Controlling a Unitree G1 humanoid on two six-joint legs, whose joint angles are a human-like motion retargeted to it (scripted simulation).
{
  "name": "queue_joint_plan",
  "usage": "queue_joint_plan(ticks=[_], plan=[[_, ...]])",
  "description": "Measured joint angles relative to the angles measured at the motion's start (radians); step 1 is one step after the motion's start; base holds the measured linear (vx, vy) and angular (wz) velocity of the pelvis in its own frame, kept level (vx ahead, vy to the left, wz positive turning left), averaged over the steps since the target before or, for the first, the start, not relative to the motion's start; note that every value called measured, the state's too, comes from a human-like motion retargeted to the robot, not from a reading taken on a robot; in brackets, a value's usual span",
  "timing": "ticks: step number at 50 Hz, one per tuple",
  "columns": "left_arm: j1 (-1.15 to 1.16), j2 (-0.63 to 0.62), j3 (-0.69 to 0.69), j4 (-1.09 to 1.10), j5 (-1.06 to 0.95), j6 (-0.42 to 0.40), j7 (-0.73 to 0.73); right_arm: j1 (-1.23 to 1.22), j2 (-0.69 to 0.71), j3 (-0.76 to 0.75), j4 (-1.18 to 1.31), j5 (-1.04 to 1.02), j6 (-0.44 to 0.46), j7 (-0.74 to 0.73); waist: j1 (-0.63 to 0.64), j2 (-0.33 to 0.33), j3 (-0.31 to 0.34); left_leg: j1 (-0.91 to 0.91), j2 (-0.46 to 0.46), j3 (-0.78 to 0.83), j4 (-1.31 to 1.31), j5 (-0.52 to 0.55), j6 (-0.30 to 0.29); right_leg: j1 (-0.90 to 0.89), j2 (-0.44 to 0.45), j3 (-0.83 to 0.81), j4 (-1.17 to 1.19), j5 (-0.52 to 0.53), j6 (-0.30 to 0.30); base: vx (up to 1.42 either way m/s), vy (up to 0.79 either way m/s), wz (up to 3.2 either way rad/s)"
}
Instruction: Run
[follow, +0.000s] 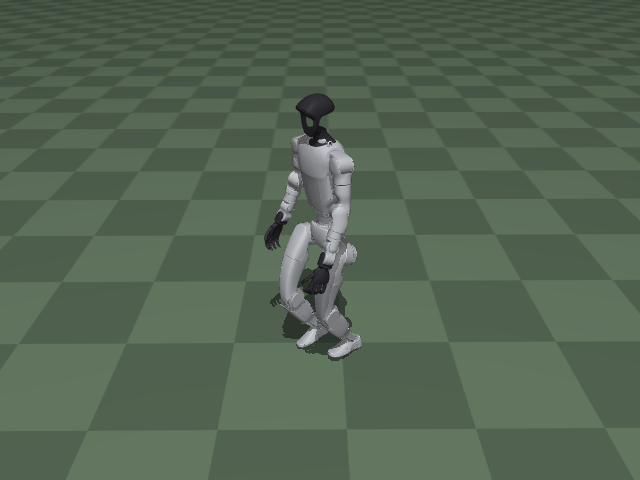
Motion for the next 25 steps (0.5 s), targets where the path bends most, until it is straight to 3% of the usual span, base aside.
queue_joint_plan(ticks=[5,8,13,18,25], plan=[[-0.016,0.017,0.003,-0.007,0.021,0.005,0.002,-0.023,0.004,-0.006,-0.001,0.011,-0.001,0.023,-0.031,-0.035,0.025,0.059,-0.064,0.033,-0.11,0.025,0.012,-0.083,-0.109,-0.037,0.16,0.07,0.019,0.0,0.11,-0.45],[-0.012,0.028,0.009,-0.006,0.039,0.009,0.002,-0.035,0.003,-0.013,-0.005,0.009,-0.003,0.029,-0.029,-0.039,0.032,0.066,-0.071,0.054,-0.124,0.028,0.015,-0.099,-0.173,-0.074,0.221,0.063,-0.013,-0.02,0.06,-0.64],[0.009,0.041,0.025,0.014,0.072,0.017,-0.012,-0.057,0.006,-0.021,-0.009,-0.004,-0.006,0.046,-0.015,-0.06,0.034,0.093,-0.091,0.073,-0.182,0.055,0.025,-0.055,-0.217,-0.08,0.237,0.023,-0.019,0.0,0.02,-0.54],[0.045,0.048,0.049,0.045,0.1,0.019,-0.032,-0.063,0.024,-0.013,-0.017,-0.026,-0.008,0.069,0.025,-0.076,0.032,0.104,-0.079,0.096,-0.185,0.066,0.027,0.048,-0.209,-0.083,0.122,-0.032,-0.024,-0.02,-0.05,-0.6],[0.074,0.055,0.098,0.08,0.107,0.01,-0.045,-0.061,0.031,0.003,-0.021,-0.061,-0.008,0.094,0.105,-0.044,0.028,0.045,0.024,0.121,-0.066,0.026,0.016,0.165,-0.109,-0.112,-0.138,-0.096,-0.07,-0.04,-0.1,-0.65]])
